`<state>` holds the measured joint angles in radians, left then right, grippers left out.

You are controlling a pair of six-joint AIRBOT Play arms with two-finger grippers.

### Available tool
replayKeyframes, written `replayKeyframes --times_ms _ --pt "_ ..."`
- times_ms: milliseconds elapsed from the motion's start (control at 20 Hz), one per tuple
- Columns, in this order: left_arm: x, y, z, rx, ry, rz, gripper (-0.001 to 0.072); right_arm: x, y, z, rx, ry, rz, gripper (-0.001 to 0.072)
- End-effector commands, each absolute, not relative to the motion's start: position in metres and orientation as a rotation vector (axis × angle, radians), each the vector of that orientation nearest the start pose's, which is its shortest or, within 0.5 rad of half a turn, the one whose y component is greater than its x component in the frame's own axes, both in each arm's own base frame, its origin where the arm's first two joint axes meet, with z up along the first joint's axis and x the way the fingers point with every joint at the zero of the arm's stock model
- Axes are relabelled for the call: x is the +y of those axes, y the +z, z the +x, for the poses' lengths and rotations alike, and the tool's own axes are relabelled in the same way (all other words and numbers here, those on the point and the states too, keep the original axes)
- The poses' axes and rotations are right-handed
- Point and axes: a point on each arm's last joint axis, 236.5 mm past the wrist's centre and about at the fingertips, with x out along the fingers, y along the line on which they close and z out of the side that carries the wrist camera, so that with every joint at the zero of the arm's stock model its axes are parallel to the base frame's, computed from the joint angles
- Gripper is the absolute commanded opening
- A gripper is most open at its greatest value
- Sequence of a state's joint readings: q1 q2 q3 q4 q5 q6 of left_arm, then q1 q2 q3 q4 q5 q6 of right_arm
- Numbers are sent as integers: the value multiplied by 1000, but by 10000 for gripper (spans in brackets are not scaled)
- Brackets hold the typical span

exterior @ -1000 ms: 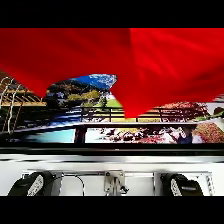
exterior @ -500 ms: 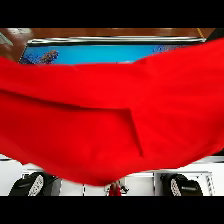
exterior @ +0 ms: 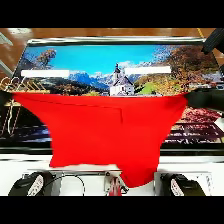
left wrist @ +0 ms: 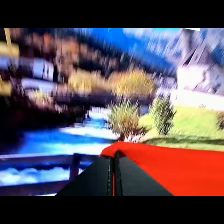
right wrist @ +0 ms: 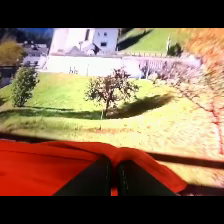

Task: Fold the shirts.

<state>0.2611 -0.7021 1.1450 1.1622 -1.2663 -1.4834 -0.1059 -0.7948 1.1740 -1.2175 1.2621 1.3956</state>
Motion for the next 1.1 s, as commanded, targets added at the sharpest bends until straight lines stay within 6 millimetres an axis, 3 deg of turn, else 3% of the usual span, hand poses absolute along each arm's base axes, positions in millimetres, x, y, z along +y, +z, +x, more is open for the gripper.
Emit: replayKeyframes --times_ms 0,100,200,300,450,550,700,800,1050 --pt "6 96 340 921 -36 -376 27 58 107 392 814 217 236 69" --pt "6 70 384 920 -64 -358 28 84 97 438 703 230 219 69" --pt "-7 54 429 895 -118 -357 28 112 91 479 566 234 204 69" --pt "-19 40 470 876 -142 -380 29 123 75 507 487 211 204 69" --pt "-29 28 519 846 -152 -371 28 117 45 524 490 163 235 69" --pt "-25 27 541 816 -141 -367 28 109 38 529 486 144 226 69" --pt "-12 22 558 784 -107 -377 28 85 51 540 414 90 245 69" --pt "-8 11 557 808 -91 -405 28 75 51 541 413 68 270 69" --pt "-17 -34 545 944 -56 -526 29 82 16 531 540 83 274 69"
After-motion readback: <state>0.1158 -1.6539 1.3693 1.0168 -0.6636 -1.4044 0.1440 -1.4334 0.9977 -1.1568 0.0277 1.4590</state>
